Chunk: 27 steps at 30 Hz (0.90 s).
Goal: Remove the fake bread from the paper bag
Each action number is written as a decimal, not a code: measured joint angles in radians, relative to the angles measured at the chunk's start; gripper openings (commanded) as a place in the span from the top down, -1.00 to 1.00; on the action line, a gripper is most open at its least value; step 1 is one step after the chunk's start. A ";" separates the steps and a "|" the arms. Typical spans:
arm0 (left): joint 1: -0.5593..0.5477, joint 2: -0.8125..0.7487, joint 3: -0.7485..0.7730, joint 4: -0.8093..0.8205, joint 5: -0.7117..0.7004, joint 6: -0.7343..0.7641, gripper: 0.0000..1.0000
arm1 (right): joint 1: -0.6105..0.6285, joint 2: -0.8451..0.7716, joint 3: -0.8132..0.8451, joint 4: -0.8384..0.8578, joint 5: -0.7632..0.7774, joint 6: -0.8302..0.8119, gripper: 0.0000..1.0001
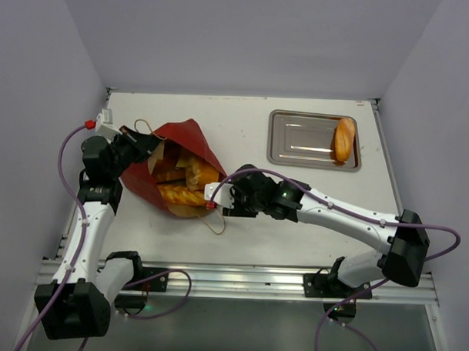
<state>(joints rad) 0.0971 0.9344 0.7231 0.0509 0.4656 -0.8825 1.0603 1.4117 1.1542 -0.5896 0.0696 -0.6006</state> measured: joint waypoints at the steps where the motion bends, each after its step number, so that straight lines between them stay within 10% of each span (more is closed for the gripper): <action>1: 0.000 -0.001 -0.002 0.001 0.000 -0.002 1.00 | 0.000 0.003 0.000 0.000 0.000 0.000 0.06; 27: 0.000 -0.010 -0.006 0.012 -0.002 -0.029 1.00 | 0.010 0.020 0.000 0.000 0.047 0.026 0.03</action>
<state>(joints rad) 0.0971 0.9249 0.7166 0.0628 0.4637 -0.9115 1.0702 1.4319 1.1538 -0.5892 0.1165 -0.5743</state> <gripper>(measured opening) 0.012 0.482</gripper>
